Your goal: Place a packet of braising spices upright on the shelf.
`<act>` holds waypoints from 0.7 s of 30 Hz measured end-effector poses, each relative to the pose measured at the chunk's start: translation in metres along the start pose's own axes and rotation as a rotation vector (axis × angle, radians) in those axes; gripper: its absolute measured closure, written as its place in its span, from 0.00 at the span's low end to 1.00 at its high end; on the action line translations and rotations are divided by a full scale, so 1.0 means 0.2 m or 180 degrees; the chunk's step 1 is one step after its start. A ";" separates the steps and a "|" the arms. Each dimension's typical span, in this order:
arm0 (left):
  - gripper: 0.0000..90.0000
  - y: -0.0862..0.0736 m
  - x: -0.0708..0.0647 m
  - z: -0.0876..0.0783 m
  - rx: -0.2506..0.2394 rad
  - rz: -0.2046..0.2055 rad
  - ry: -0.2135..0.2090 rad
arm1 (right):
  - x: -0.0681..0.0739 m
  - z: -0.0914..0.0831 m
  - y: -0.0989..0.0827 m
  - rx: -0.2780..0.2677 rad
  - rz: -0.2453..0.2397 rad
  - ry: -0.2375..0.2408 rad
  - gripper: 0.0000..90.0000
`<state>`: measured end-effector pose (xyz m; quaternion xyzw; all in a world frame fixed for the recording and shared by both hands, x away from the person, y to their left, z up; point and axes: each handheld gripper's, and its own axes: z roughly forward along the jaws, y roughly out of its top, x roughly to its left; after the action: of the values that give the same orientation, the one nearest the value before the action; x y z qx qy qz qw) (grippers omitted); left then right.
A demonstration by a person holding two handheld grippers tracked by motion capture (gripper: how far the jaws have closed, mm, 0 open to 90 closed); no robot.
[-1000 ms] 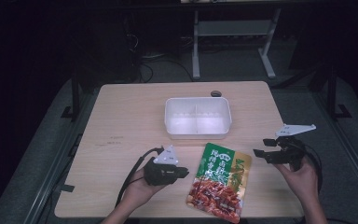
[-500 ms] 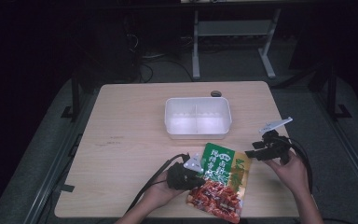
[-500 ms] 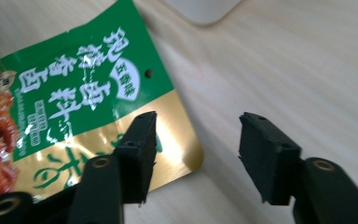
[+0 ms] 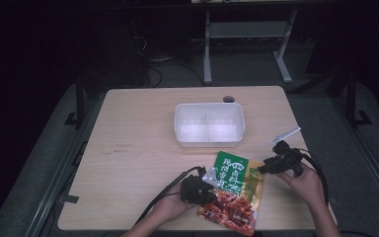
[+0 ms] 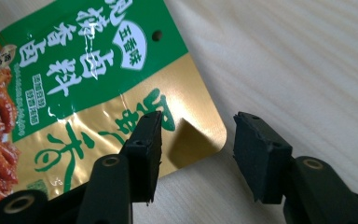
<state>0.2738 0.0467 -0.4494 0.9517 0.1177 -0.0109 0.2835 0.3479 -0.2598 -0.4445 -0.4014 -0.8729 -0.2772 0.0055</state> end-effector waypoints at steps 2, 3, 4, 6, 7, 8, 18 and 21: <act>1.00 0.01 0.00 0.00 0.0039 0.0030 0.0025 | 0.00 0.01 0.00 -0.0009 0.0001 0.0087 0.60; 1.00 0.01 0.00 0.00 0.0039 0.0030 0.0025 | 0.00 0.01 -0.01 -0.0001 -0.0002 0.0108 0.60; 1.00 0.01 -0.01 0.00 0.0051 0.0038 0.0039 | 0.00 0.01 -0.01 0.0005 -0.0005 0.0099 0.60; 1.00 0.01 -0.01 0.00 0.0070 0.0058 0.0053 | 0.00 0.00 -0.01 -0.0014 0.0001 0.0110 0.61; 1.00 0.01 -0.01 0.00 0.0075 0.0060 0.0063 | 0.00 0.00 -0.01 -0.0042 0.0005 0.0126 0.62; 1.00 0.01 -0.02 0.00 0.0081 0.0068 0.0068 | 0.00 -0.02 -0.01 -0.0092 0.0020 0.0167 0.63; 1.00 0.02 -0.02 0.01 0.0080 0.0109 0.0105 | 0.04 -0.05 -0.02 -0.0212 -0.0067 0.0594 0.75; 1.00 0.01 -0.02 0.01 0.0077 0.0119 0.0108 | 0.03 -0.03 -0.01 -0.0140 0.0016 0.0529 0.78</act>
<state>0.2699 0.0420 -0.4494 0.9571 0.1045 0.0092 0.2701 0.3413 -0.2590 -0.4386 -0.3793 -0.8621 -0.3288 0.0698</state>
